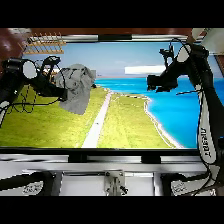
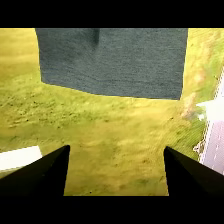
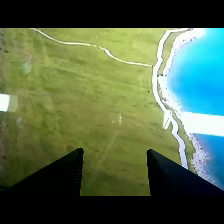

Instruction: Fold the shirts.

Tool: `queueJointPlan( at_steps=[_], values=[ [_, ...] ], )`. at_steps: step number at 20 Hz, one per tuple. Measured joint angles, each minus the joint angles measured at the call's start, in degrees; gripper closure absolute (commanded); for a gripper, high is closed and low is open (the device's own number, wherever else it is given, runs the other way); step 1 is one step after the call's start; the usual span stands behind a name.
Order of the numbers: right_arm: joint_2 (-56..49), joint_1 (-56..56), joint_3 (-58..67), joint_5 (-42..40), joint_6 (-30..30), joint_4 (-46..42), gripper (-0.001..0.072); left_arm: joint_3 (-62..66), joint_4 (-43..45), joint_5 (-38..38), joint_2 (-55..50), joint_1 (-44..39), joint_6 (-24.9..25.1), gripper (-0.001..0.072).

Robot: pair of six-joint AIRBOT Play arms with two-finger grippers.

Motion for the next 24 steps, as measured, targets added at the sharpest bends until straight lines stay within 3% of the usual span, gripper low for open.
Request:
queueJointPlan(
  at_steps=[19, 24],
  values=[
    [0.0, 0.0, 0.0, 0.0, 0.0, 0.02, 0.0202, -0.02, 0.0, 0.31, -0.04, 0.0, 0.0, 0.0058],
    [0.0, 0.0, 0.0, -0.94, 0.02, 0.33, 0.0202, -0.04, -3.48, 6.62, -0.24, 0.0, -1.03, 0.0058]
  ],
)
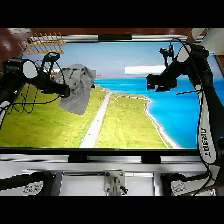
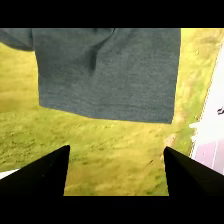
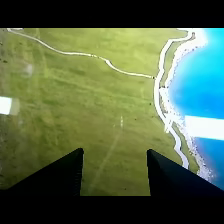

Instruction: Fold the shirts.

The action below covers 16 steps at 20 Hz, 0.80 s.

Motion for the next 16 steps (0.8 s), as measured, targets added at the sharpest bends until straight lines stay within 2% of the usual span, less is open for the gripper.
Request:
queueJointPlan(
  at_steps=[2, 7, 13, 15, 16],
  values=[
    [-0.04, 0.0, 0.0, -0.48, -0.04, -0.35, 0.0202, 0.11, -2.43, 4.24, -0.5, -0.04, -1.29, 0.0029],
    [-0.07, 0.0, 0.0, -1.09, -1.05, -1.16, 0.0201, 6.36, -1.97, 13.88, -9.11, 3.3, -6.82, 0.0028],
    [-0.07, 0.0, 0.0, -1.31, -1.38, -1.01, 0.0202, 17.62, -0.57, 12.9, -24.85, 7.8, -9.75, 0.0048],
    [-0.07, 0.0, 0.0, -1.38, -1.36, -0.96, 0.0202, 18.95, -0.59, 12.74, -28.0, 8.22, -10.1, 0.0194],
    [-0.07, 0.0, 0.0, -1.4, -1.27, -0.92, 0.0202, 19.3, -0.57, 12.83, -29.11, 8.39, -10.14, 0.0237]
  ],
)
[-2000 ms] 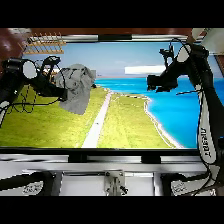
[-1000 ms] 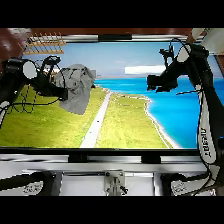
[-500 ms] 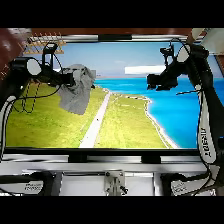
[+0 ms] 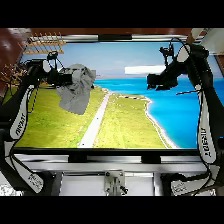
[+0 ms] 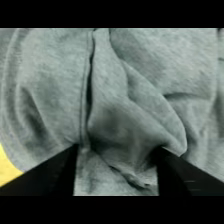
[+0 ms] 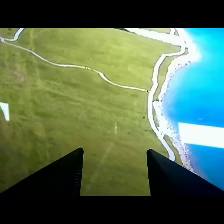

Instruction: Fold the shirts.

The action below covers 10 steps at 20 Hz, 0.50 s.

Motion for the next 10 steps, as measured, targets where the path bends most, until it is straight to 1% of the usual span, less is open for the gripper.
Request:
queueJointPlan(
  at_steps=[1, 2, 3, 4, 7, 10],
  values=[
    [-0.02, 0.0, 0.0, -0.04, 0.26, 0.04, 0.0202, 0.24, 0.09, 0.07, -0.96, 0.13, -0.09, 0.0371],
    [-0.02, 0.0, 0.0, -0.07, 0.48, 0.04, 0.0202, 0.48, 0.09, 0.31, -1.46, 0.2, -0.22, 0.0562],
    [-0.02, 0.0, 0.0, -0.09, 0.79, 0.04, 0.0202, 0.68, 0.02, 0.52, -1.75, 0.24, -0.22, 0.0636],
    [-0.02, 0.0, 0.0, -0.11, 0.83, 0.04, 0.0202, 0.92, -0.46, 0.44, -1.84, 0.26, -0.2, 0.0663],
    [-0.02, 0.02, 0.15, -0.2, 0.83, -0.13, 0.0203, 3.56, -3.54, 0.55, 0.55, -0.37, 2.4, 0.0664],
    [0.2, 0.02, 2.47, 3.1, -0.17, -2.16, 0.0202, 8.46, -5.64, 0.83, 8.26, -3.72, 6.38, 0.0664]
  ],
)
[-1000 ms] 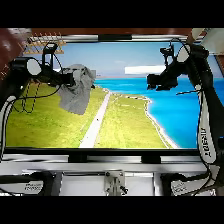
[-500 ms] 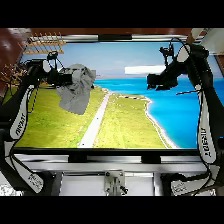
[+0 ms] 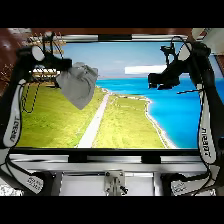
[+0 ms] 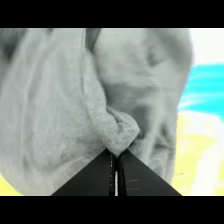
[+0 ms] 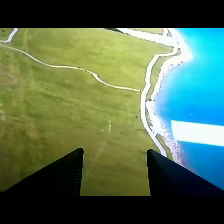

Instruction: Fold the shirts.

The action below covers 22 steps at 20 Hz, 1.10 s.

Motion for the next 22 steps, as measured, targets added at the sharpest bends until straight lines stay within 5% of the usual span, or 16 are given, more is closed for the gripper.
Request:
queueJointPlan(
  at_steps=[6, 11, 12, 13, 14, 17, 22],
  values=[
    [8.41, 0.0, 8.11, 7.02, -2.12, -14.49, 0.0202, -2.36, -0.83, -2.93, 21.22, -13.75, 3.02, 0.0665],
    [18.56, 0.0, 10.19, 9.77, -2.12, -19.87, 0.0202, -24.57, 2.49, -4.92, 28.26, -27.67, -2.47, 0.065],
    [19.82, 0.0, 10.34, 10.6, -1.9, -19.26, 0.0201, -29.83, 2.71, -2.86, 28.72, -29.64, -4.2, 0.0428],
    [20.7, 0.0, 10.38, 11.54, -1.6, -17.88, 0.0131, -35.26, 2.93, -0.72, 28.94, -31.21, -6.47, 0.0064],
    [21.18, 0.0, 10.21, 12.07, -1.53, -16.15, 0.0087, -39.17, 3.34, 0.55, 29.03, -31.95, -8.83, -0.0012],
    [20.94, 0.0, 8.26, 11.67, -1.38, -9.75, 0.0087, -44.19, 3.69, 0.04, 29.73, -29.83, -12.37, -0.0012],
    [14.56, -1.64, 2.43, 9.9, -3.21, -1.33, 0.0087, -42.34, 1.38, -12.28, 33.44, -13.29, -7.52, -0.0012]
  ],
)
